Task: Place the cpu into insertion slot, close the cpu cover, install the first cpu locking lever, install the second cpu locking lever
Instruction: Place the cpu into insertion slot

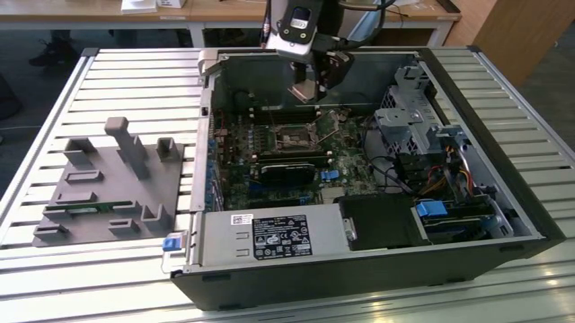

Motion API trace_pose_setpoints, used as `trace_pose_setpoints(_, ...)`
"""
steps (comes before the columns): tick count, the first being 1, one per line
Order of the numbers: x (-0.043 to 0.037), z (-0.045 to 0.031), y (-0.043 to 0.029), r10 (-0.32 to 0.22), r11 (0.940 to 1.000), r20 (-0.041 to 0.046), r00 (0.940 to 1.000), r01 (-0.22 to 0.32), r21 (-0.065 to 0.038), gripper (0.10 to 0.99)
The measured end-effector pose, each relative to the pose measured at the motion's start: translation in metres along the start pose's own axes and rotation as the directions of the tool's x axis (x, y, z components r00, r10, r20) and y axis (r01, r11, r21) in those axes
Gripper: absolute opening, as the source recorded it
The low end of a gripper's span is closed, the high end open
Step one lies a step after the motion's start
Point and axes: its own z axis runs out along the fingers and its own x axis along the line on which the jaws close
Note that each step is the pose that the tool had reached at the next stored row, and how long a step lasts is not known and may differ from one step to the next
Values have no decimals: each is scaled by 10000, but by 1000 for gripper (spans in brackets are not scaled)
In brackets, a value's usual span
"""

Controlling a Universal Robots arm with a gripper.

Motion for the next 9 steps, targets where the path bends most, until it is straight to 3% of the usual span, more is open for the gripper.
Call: trace_pose_setpoints(9, 1, 17, -4, 500, 9988, 45, 9987, -500, -11, 537)
